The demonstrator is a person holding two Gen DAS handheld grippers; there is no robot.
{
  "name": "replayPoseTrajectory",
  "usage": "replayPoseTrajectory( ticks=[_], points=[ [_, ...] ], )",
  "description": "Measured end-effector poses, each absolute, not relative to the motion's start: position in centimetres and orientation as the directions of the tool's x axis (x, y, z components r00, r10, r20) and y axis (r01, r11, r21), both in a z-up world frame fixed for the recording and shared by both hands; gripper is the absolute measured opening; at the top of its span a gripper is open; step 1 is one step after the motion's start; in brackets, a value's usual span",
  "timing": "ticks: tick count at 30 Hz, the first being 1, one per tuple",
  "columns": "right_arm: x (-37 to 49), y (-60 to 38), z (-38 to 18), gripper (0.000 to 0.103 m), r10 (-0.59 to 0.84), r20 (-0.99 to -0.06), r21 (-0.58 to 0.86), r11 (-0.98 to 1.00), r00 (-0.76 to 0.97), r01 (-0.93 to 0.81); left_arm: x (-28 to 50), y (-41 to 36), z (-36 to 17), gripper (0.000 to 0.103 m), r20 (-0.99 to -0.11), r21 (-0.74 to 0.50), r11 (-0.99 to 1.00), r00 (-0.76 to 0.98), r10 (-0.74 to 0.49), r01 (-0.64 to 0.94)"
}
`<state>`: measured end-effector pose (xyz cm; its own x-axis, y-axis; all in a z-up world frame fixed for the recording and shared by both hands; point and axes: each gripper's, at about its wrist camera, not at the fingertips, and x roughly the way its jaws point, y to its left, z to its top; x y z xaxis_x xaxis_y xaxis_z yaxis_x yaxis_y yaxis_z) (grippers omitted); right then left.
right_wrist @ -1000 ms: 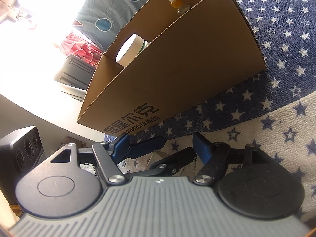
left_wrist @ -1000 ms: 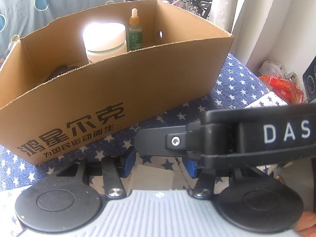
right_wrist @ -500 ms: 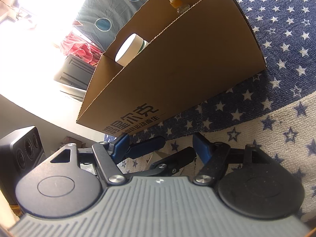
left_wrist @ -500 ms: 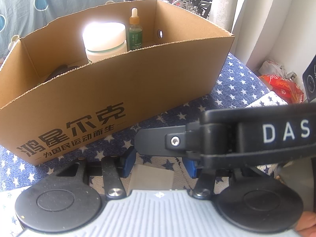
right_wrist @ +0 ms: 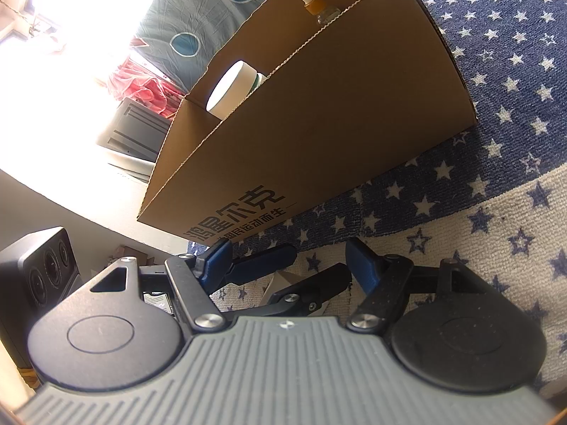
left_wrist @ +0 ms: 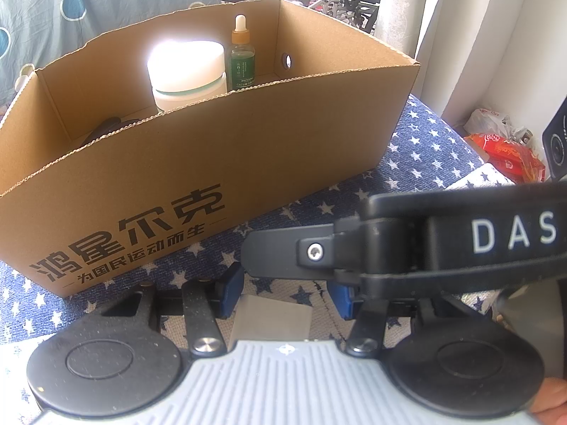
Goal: Organize rigid objects
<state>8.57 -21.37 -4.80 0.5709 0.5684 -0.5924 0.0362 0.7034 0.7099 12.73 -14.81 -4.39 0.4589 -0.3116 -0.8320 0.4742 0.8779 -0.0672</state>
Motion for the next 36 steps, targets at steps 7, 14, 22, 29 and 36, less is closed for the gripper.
replayPoseTrajectory(
  ticks=[7,14,22,29,36],
  points=[
    [8.5,-21.7,-4.7,0.071,0.574,-0.588,0.718,0.695,0.57,0.041,13.0,-14.5,-4.5,0.059,-0.832,-0.085,0.873,0.448,-0.328,0.48],
    [7.4,-24.2,-3.8,0.071,0.546,-0.557,0.727,0.685,0.625,0.049,12.2,-13.5,-4.0,0.066,-0.816,-0.079,0.866,0.466,-0.34,0.493],
    [6.9,-25.4,-4.1,0.071,0.536,-0.559,0.734,0.675,0.632,0.076,11.6,-12.8,-4.4,0.065,-0.821,-0.075,0.854,0.454,-0.346,0.515],
    [6.9,-23.0,-4.6,0.071,0.574,-0.58,0.729,0.683,0.577,0.053,9.5,-10.7,-3.4,0.066,-0.816,-0.085,0.839,0.445,-0.368,0.537],
    [6.5,-21.9,-5.9,0.07,0.649,-0.562,0.783,0.617,0.514,0.077,8.5,-8.9,-3.4,0.066,-0.827,-0.102,0.837,0.421,-0.372,0.538]
  ],
)
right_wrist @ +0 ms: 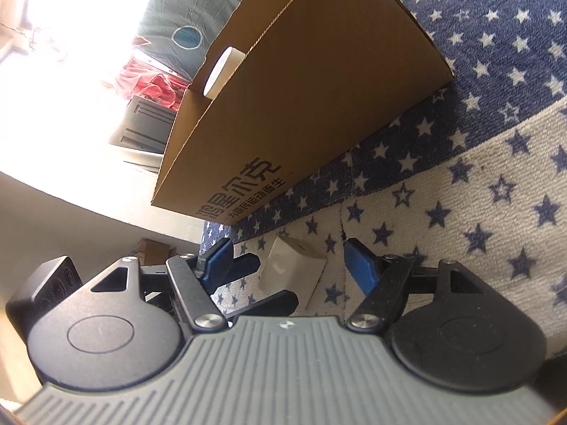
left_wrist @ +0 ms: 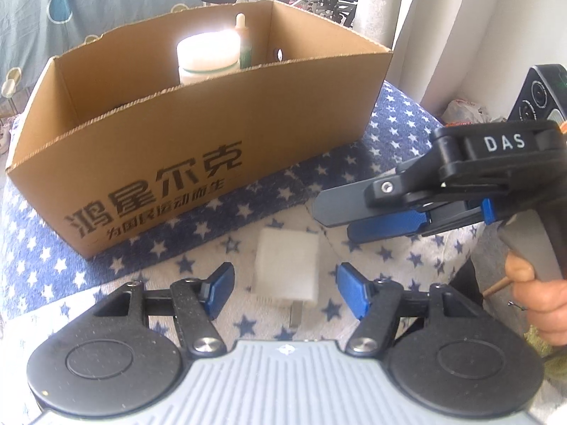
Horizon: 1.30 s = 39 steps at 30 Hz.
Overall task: Organize rigid objects
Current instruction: 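Close the right tool on the white plug adapter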
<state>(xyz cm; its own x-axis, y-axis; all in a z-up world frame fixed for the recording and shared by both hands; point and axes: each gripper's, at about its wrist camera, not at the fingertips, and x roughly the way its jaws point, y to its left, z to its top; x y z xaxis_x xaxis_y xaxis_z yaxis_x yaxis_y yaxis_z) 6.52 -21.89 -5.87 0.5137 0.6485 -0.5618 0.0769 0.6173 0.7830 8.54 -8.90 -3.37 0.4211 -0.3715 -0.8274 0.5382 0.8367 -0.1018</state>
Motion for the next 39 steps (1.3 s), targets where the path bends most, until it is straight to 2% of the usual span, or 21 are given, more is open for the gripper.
replayPoseTrajectory(
  ticks=[12,19,29,33,39],
  points=[
    [6.5,-20.7,-8.7,0.069,0.752,-0.49,0.868,0.471,0.442,0.161,8.9,-10.1,-4.4,0.066,-0.852,-0.147,0.816,0.348,-0.392,0.559],
    [6.5,-20.5,-8.4,0.07,0.769,-0.466,0.882,0.444,0.438,0.159,9.1,-9.2,-3.4,0.066,-0.839,-0.236,0.804,0.303,-0.452,0.546],
    [6.0,-22.5,-7.9,0.07,0.783,-0.386,0.922,0.352,0.489,0.164,10.2,-8.5,-2.4,0.066,-0.808,-0.337,0.793,0.278,-0.52,0.507],
    [6.2,-23.1,-7.4,0.07,0.784,-0.354,0.934,0.325,0.51,0.149,10.7,-8.4,-2.2,0.066,-0.797,-0.34,0.795,0.295,-0.527,0.502],
    [6.9,-23.2,-7.6,0.07,0.778,-0.353,0.934,0.322,0.52,0.154,11.3,-9.0,-2.0,0.066,-0.79,-0.317,0.806,0.332,-0.516,0.5]
  ],
)
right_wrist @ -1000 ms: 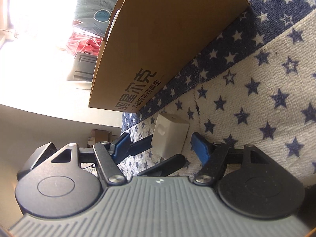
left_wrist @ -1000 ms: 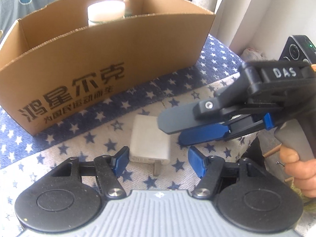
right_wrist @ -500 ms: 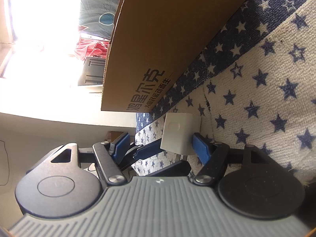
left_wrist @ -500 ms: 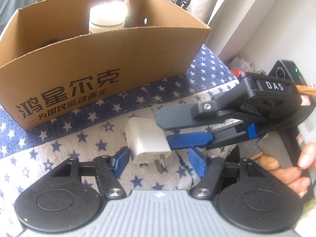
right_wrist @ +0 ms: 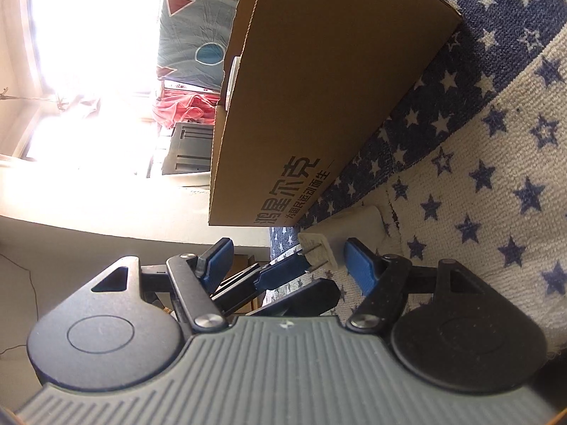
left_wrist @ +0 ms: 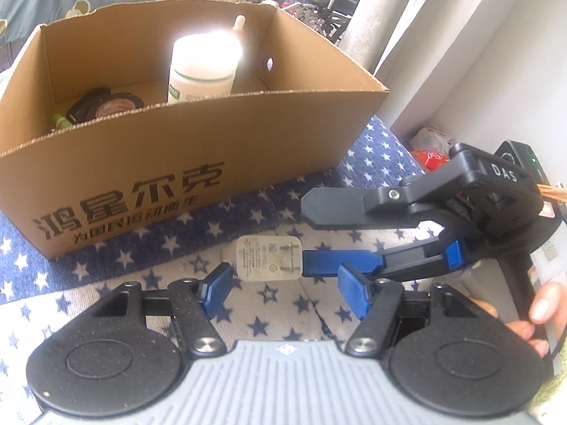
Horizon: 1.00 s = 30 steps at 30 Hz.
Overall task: Organize rigid objects
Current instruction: 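Close the right tool on the white plug adapter, then lift the plug, carry it over the box and release it inside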
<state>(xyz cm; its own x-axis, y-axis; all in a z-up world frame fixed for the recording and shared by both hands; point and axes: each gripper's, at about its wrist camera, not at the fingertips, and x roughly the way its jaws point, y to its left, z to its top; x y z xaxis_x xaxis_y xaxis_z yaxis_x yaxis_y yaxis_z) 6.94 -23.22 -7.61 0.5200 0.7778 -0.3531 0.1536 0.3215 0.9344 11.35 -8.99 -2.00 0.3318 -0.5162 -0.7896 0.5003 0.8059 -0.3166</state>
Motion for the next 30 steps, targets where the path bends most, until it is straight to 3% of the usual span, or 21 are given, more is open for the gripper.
replayPoseTrajectory(
  ticks=[8,21,30],
  points=[
    [7.7,-23.4,-6.8,0.07,0.756,-0.356,0.929,0.348,0.549,0.123,11.6,-9.9,-2.0,0.066,-0.793,-0.263,0.811,0.362,-0.49,0.523],
    [7.5,-22.9,-6.4,0.07,0.701,-0.449,0.87,0.484,0.554,0.094,10.4,-11.9,-3.0,0.065,-0.801,-0.052,0.806,0.457,-0.386,0.589],
    [7.5,-20.5,-5.2,0.07,0.652,-0.543,0.761,0.648,0.528,-0.017,11.0,-12.6,-4.3,0.053,-0.798,-0.018,0.814,0.482,-0.361,0.58]
  ],
)
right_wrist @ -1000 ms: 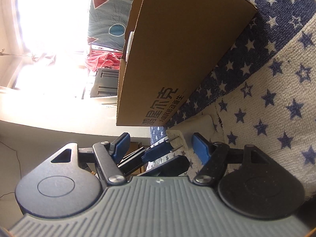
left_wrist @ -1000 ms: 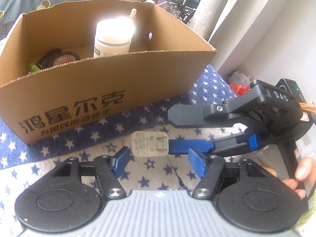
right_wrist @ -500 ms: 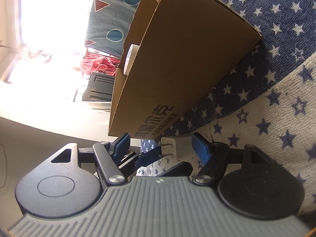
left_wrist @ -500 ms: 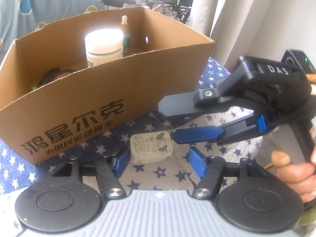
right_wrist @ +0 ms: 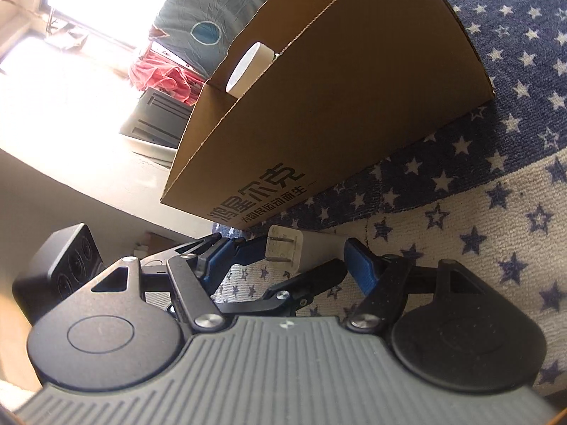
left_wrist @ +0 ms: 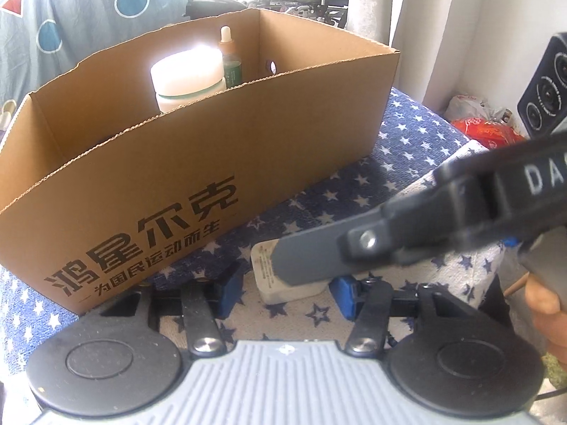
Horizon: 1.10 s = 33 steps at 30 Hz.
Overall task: Organize rigid objects
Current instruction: 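Lift the plug, carry it over the box and release it inside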
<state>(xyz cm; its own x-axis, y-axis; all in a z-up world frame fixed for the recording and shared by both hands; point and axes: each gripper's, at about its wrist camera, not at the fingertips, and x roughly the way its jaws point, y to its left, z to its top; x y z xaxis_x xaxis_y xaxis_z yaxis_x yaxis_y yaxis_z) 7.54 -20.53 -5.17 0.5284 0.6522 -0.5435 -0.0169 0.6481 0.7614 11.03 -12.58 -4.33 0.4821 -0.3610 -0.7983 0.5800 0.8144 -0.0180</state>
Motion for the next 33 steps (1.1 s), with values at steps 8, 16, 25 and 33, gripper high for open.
replayPoseTrajectory(
  ticks=[8,16,25,33],
  points=[
    [8.3,-19.2,-4.9,0.057,0.59,-0.603,0.675,0.736,0.537,-0.051,10.8,-13.0,-4.4,0.047,-0.784,-0.007,0.812,0.501,-0.367,0.584],
    [7.4,-19.1,-3.4,0.049,0.575,-0.597,0.661,0.748,0.56,-0.064,9.3,-12.4,-2.1,0.046,-0.75,-0.002,0.821,0.542,-0.378,0.571],
    [7.0,-20.1,4.7,0.049,0.578,-0.505,0.619,0.76,0.641,-0.197,10.4,-13.6,5.8,0.047,-0.655,0.022,0.821,0.629,-0.419,0.57],
    [12.6,-24.3,9.9,0.049,0.548,-0.491,0.572,0.789,0.677,-0.225,18.3,-17.7,8.2,0.046,-0.675,-0.037,0.807,0.58,-0.455,0.59]
  ],
)
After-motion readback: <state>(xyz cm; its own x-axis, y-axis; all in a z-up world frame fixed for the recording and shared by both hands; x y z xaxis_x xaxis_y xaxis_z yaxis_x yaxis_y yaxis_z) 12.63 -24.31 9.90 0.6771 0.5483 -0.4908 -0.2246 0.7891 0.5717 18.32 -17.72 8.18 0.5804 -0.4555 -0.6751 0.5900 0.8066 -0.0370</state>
